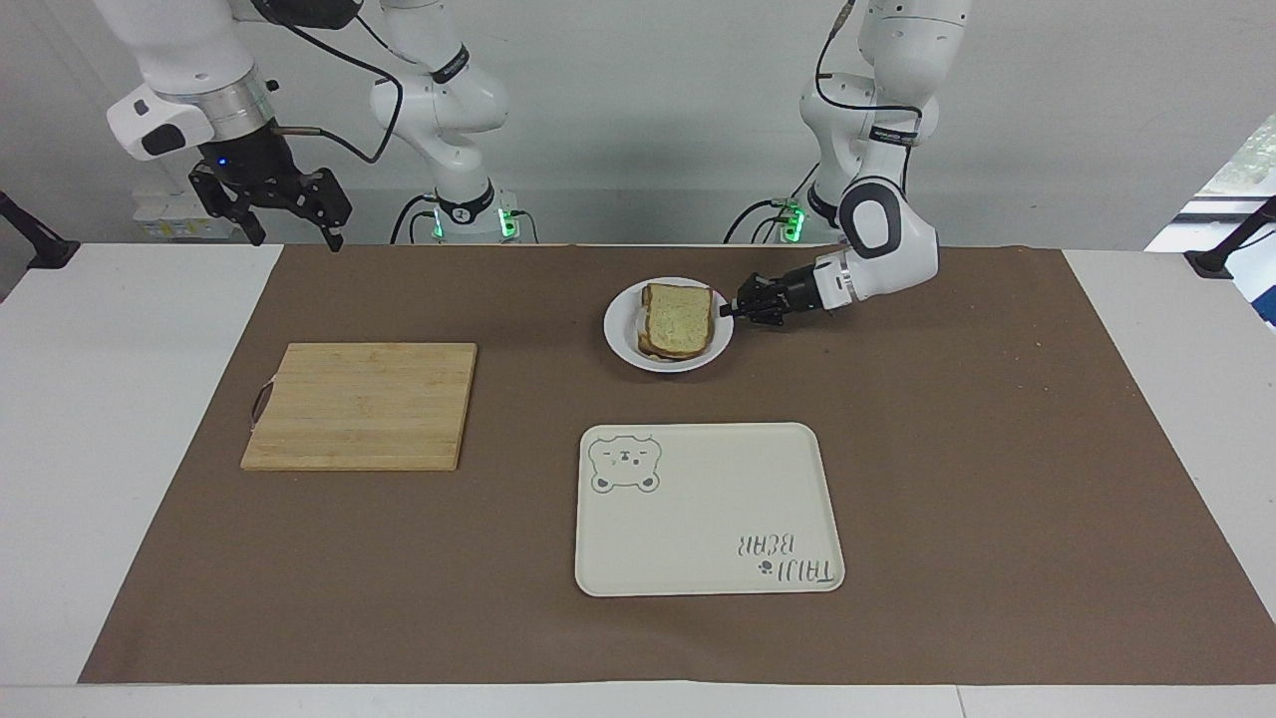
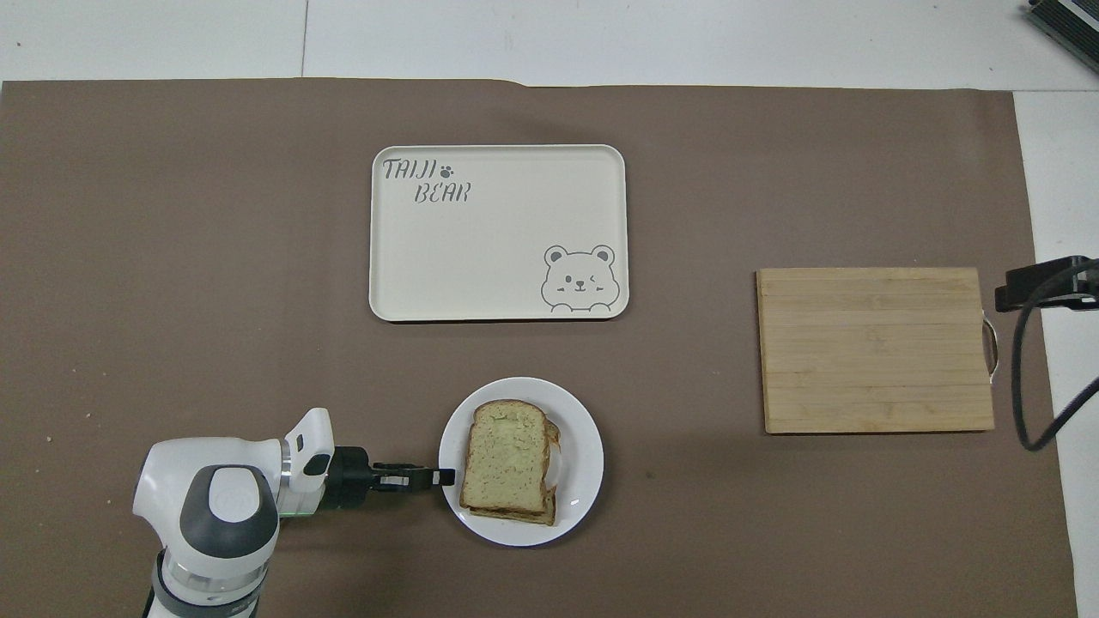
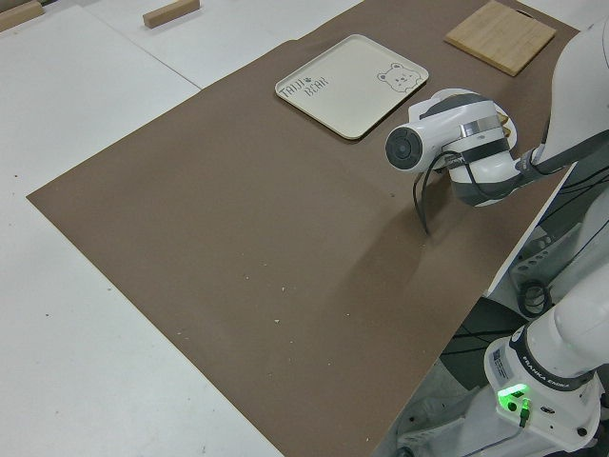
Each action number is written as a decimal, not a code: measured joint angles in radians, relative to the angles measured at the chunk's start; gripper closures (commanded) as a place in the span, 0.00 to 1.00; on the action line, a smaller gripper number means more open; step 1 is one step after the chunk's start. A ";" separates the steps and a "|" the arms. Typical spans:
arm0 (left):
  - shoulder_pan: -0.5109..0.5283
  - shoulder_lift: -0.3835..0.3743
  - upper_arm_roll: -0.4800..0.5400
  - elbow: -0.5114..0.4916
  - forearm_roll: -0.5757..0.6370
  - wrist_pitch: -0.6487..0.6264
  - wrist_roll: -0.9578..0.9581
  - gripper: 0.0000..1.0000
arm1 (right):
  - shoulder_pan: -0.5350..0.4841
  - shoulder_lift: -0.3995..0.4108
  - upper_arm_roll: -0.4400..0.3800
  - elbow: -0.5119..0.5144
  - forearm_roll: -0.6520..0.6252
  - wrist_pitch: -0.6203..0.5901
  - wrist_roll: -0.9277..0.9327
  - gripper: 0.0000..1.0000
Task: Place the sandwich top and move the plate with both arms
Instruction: 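Push the white plate with the left gripper onto the bear tray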
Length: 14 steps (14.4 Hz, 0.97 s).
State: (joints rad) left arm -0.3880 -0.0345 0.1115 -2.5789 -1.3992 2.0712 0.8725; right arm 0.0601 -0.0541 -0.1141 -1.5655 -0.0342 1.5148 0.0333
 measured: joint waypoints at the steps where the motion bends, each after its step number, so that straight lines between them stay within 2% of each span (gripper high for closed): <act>1: 0.026 0.020 0.002 0.039 0.009 -0.022 0.000 1.00 | 0.000 0.000 0.000 -0.002 0.000 0.004 0.000 0.00; 6: 0.159 0.178 0.008 0.334 0.147 -0.157 -0.101 1.00 | 0.000 -0.005 0.000 -0.025 0.000 0.045 0.000 0.00; 14: 0.172 0.469 -0.002 0.794 0.176 -0.139 -0.279 1.00 | 0.000 -0.005 0.000 -0.025 0.000 0.048 0.000 0.00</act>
State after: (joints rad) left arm -0.2161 0.4348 0.1096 -1.7849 -1.2236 1.9326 0.5939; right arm 0.0604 -0.0587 -0.1137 -1.5901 -0.0341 1.5632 0.0333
